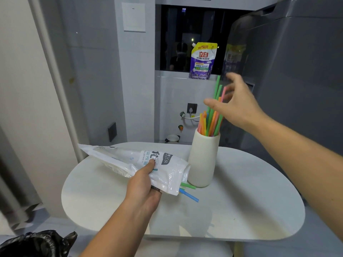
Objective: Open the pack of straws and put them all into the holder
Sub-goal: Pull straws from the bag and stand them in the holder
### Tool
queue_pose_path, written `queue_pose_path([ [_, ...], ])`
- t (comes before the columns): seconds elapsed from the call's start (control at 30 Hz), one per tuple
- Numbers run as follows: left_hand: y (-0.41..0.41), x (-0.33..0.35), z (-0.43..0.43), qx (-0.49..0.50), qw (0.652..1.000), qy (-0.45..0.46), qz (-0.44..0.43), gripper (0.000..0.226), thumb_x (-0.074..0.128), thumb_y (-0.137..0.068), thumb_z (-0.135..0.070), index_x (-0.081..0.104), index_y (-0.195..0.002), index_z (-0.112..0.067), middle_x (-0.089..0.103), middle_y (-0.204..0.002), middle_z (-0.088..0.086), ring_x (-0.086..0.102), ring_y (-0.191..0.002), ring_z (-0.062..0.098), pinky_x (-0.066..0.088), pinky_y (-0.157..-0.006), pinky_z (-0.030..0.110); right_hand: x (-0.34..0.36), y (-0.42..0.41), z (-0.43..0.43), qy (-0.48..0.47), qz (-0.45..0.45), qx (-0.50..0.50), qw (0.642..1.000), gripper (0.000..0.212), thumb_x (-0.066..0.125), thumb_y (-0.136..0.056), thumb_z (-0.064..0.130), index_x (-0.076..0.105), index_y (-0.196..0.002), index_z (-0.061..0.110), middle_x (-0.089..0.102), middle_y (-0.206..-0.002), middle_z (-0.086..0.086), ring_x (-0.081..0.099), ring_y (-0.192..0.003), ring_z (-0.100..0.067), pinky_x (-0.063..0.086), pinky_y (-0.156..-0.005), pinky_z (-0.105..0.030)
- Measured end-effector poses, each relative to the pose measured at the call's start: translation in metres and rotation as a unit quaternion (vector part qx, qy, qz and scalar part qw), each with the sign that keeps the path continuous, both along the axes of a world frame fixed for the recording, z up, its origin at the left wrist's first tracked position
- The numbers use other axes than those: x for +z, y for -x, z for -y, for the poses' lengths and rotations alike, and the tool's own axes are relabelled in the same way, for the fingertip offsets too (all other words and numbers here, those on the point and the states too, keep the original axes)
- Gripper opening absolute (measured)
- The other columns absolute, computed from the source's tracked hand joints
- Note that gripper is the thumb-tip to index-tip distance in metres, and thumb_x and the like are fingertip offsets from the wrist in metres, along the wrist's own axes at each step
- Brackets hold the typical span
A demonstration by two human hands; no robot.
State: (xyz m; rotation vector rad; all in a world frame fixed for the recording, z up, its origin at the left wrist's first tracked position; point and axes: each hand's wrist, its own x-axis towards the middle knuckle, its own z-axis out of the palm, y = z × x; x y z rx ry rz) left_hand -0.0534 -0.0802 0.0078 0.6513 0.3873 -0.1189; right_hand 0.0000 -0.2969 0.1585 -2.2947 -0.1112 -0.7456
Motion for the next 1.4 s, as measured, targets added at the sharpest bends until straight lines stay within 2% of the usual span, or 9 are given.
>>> queue_pose_path([
  [0.17, 0.002, 0.002, 0.002, -0.001, 1.0, -0.005, -0.002, 0.031, 0.063, -0.098, -0.006, 0.065, -0.128, -0.008, 0.076, -0.114, 0.009, 0.072, -0.102, 0.025, 0.052, -0.102, 0.055, 0.011, 0.002, -0.009, 0.071, 0.045, 0.067, 0.994, 0.072, 0.056, -0.097, 0.041, 0.017, -0.156, 0.031, 0.027, -0.16, 0.003, 0.036, -0.141, -0.017, 0.041, -0.11, -0.047],
  [0.47, 0.005, 0.005, 0.001, -0.001, 1.0, 0.004, -0.001, 0.026, 0.062, -0.098, -0.006, 0.065, -0.124, -0.01, 0.076, -0.116, 0.01, 0.072, -0.107, 0.027, 0.051, -0.105, 0.056, -0.027, 0.0, -0.011, 0.302, -0.108, 0.027, 0.947, 0.059, 0.029, -0.103, 0.051, 0.033, -0.154, 0.021, 0.03, -0.162, -0.002, 0.019, -0.151, -0.021, 0.021, -0.12, -0.047],
  [0.57, 0.005, 0.006, 0.0, 0.002, 1.0, 0.007, -0.001, 0.026, 0.063, -0.098, -0.006, 0.066, -0.123, -0.011, 0.076, -0.114, 0.009, 0.072, -0.105, 0.026, 0.051, -0.104, 0.056, -0.02, 0.001, -0.005, 0.269, -0.037, 0.029, 0.962, 0.06, 0.03, -0.101, 0.056, 0.034, -0.153, 0.027, 0.02, -0.165, 0.002, 0.006, -0.153, -0.02, 0.015, -0.121, -0.054],
  [0.77, 0.005, 0.009, 0.0, 0.007, 1.0, 0.008, 0.016, 0.029, 0.063, -0.098, -0.006, 0.065, -0.126, -0.012, 0.076, -0.116, 0.009, 0.072, -0.107, 0.027, 0.051, -0.104, 0.055, -0.025, 0.048, -0.018, 0.055, 0.216, 0.02, 0.975, 0.035, 0.046, -0.098, 0.032, 0.071, -0.116, 0.015, 0.061, -0.129, 0.0, 0.05, -0.123, -0.015, 0.041, -0.104, -0.036],
  [0.87, 0.005, 0.012, 0.001, 0.023, 0.999, 0.007, 0.025, 0.035, 0.064, -0.097, -0.007, 0.064, -0.132, -0.013, 0.076, -0.12, 0.008, 0.072, -0.109, 0.026, 0.052, -0.104, 0.054, -0.066, 0.083, -0.048, -0.205, 0.126, 0.016, 0.97, 0.022, 0.046, -0.099, 0.028, 0.065, -0.109, 0.023, 0.054, -0.117, 0.004, 0.057, -0.11, -0.012, 0.048, -0.095, -0.033],
  [1.0, 0.006, 0.014, 0.003, 0.032, 0.997, -0.012, 0.064, 0.035, 0.065, -0.097, -0.011, 0.065, -0.132, -0.01, 0.076, -0.122, 0.009, 0.075, -0.105, 0.023, 0.061, -0.088, 0.042, -0.112, 0.112, -0.08, -0.582, -0.262, -0.009, 0.77, 0.044, 0.041, -0.1, 0.051, 0.061, -0.111, 0.013, 0.064, -0.105, -0.011, 0.064, -0.097, -0.028, 0.05, -0.083, -0.038],
  [1.13, 0.012, 0.02, 0.007, 0.045, 0.99, -0.055, 0.124, 0.036, 0.066, -0.097, -0.014, 0.066, -0.131, -0.005, 0.075, -0.121, 0.013, 0.075, -0.104, 0.023, 0.061, -0.088, 0.038, -0.127, 0.126, -0.099, -0.735, -0.315, 0.035, 0.6, 0.059, 0.043, -0.099, 0.054, 0.057, -0.115, -0.001, 0.069, -0.107, -0.03, 0.069, -0.095, -0.046, 0.052, -0.088, -0.055],
  [1.27, 0.019, 0.024, 0.013, 0.018, 0.974, -0.122, 0.189, 0.034, 0.065, -0.096, -0.014, 0.066, -0.129, -0.004, 0.076, -0.118, 0.016, 0.074, -0.108, 0.031, 0.058, -0.095, 0.046, -0.129, 0.13, -0.103, -0.802, -0.271, 0.061, 0.529, 0.056, 0.041, -0.101, 0.049, 0.061, -0.118, 0.0, 0.07, -0.109, -0.031, 0.07, -0.096, -0.047, 0.052, -0.09, -0.056],
  [1.4, 0.025, 0.024, 0.019, -0.006, 0.949, -0.201, 0.242, 0.029, 0.067, -0.094, -0.011, 0.069, -0.123, -0.006, 0.078, -0.114, 0.013, 0.075, -0.105, 0.029, 0.059, -0.09, 0.041, -0.133, 0.128, -0.101, -0.801, -0.24, 0.054, 0.546, 0.048, 0.039, -0.103, 0.044, 0.069, -0.115, 0.008, 0.075, -0.103, -0.021, 0.071, -0.099, -0.04, 0.053, -0.093, -0.054],
])
